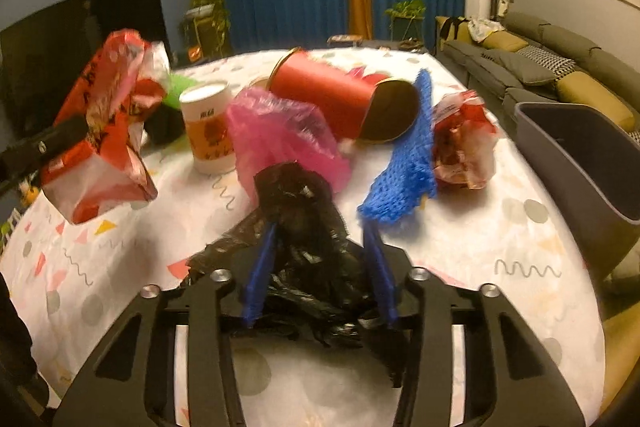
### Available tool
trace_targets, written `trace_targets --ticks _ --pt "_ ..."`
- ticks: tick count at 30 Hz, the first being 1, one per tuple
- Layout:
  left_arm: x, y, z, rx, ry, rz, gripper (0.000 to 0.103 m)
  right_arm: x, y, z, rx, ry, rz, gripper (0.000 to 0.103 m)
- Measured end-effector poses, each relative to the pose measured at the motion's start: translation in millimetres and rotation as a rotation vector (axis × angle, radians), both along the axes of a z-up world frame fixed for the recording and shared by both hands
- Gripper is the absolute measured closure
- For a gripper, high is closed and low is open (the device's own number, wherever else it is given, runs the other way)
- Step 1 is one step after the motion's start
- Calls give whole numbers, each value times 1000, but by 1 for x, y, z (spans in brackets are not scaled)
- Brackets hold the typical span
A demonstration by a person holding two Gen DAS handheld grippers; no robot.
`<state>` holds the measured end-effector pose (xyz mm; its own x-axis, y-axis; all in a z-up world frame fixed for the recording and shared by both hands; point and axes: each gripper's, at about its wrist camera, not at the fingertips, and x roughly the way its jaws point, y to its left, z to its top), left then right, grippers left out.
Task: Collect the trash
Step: 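Grasp the red snack bag with the left tool while the right tool grasps a black plastic bag, then carry the red bag and black bag with both tools over the grey bin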
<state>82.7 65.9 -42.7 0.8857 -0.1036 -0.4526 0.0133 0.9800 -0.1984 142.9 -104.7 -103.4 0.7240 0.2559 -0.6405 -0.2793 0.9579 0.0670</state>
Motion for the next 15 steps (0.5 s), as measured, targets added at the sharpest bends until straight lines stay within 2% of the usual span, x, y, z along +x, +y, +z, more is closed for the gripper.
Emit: trace_targets --ticks 5,6,15 --pt "-1 0 1 0 0 0 102 0 1 -2 -4 6 17 94" --pt "-2 0 2 0 -3 0 102 -3 0 -1 -2 -4 18 97" --pt "-10 -2 15 2 -46 -27 102 -27 -18 32 44 -113 -9 99"
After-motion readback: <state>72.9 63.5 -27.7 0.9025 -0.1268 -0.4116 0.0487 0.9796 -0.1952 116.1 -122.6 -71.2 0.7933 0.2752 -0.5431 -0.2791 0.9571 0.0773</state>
